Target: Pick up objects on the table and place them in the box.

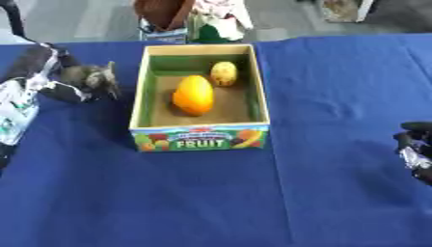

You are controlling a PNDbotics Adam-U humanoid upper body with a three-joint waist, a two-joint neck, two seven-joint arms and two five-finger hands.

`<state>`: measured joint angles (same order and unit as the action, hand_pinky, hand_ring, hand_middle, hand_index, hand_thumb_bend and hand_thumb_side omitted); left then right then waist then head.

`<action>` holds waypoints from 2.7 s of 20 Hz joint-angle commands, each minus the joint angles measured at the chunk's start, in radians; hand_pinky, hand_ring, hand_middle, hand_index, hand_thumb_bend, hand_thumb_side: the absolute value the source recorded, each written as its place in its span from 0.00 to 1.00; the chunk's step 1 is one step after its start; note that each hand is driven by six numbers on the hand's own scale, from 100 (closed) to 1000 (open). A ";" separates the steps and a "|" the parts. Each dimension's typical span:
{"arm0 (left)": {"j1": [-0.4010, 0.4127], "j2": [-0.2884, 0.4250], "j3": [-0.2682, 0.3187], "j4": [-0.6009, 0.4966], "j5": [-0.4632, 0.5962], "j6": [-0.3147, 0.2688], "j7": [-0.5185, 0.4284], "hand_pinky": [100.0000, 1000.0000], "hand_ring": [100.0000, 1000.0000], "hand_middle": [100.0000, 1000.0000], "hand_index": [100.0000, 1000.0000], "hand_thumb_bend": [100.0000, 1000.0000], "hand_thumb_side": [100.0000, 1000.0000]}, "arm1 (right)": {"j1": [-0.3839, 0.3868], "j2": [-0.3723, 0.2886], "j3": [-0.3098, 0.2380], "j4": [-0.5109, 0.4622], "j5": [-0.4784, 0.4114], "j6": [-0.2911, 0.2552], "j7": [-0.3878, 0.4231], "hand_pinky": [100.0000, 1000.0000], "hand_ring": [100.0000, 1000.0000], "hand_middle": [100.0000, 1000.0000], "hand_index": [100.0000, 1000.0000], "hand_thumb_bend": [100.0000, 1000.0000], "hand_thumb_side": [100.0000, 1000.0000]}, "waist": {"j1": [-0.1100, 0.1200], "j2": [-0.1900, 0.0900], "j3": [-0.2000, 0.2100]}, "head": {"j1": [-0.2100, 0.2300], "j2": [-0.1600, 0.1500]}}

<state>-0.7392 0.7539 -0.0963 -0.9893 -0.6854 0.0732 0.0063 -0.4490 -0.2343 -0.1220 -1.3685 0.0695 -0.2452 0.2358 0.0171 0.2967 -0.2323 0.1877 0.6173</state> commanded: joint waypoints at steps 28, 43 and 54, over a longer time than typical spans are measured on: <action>-0.131 -0.025 -0.114 -0.481 0.095 0.031 -0.123 0.40 0.13 0.00 0.22 0.34 0.12 | -0.008 -0.016 0.006 -0.008 -0.003 -0.002 0.010 0.51 0.66 0.47 0.69 0.00 0.06 | -0.001 -0.040 -0.002 | 0.008 -0.004; -0.170 -0.186 -0.202 -0.292 -0.006 -0.070 -0.177 0.50 0.41 0.38 0.55 0.52 0.14 | -0.013 -0.002 0.015 -0.013 -0.005 0.002 0.022 0.51 0.66 0.47 0.69 0.00 0.06 | 0.005 -0.032 -0.030 | 0.008 -0.013; -0.124 -0.125 -0.160 -0.421 0.091 -0.068 -0.203 0.54 0.49 0.52 0.67 0.82 0.15 | -0.008 -0.009 0.011 -0.011 -0.004 0.001 0.017 0.51 0.66 0.47 0.69 0.00 0.06 | 0.002 -0.029 -0.016 | -0.007 -0.016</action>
<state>-0.8489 0.5869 -0.2768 -1.3717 -0.6079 0.0006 -0.1961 -0.4481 -0.2239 -0.1047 -1.3641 0.0684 -0.2407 0.2531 0.0223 0.2838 -0.2479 0.1856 0.6132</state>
